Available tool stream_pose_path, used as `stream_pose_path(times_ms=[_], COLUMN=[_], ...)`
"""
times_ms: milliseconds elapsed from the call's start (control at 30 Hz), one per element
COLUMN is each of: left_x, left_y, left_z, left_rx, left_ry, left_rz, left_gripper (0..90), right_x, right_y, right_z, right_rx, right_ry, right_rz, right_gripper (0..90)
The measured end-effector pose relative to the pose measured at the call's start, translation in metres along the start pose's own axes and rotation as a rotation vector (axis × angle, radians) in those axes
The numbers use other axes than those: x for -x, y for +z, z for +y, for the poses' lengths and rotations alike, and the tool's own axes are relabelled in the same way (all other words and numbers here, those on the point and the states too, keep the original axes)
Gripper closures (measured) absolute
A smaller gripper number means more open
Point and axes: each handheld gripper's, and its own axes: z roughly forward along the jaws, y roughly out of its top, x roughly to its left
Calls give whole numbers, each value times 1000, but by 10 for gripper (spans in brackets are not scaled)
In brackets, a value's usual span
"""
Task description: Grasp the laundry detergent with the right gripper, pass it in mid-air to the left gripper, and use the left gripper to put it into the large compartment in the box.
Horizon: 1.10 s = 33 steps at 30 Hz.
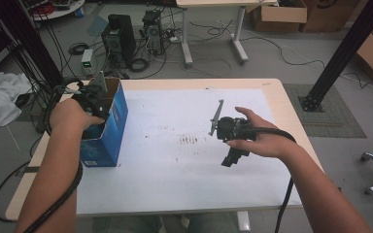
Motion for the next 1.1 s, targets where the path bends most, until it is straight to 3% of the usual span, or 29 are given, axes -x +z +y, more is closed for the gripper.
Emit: stream_pose_path(times_ms=[333,667,1100], left_x=[-4,-6,-6], left_y=[0,-3,-28], left_z=[-2,-5,-10], left_rx=[15,2,39], left_ry=[-2,0,16], left_rz=[-26,-33,-21], left_gripper=[380,300,283], right_x=[0,-1,-1], right_y=[0,-1,2], right_z=[0,1,4], right_rx=[-2,-8,-9], right_ry=[1,-2,-13], right_rz=[3,5,3], right_gripper=[157,157,157])
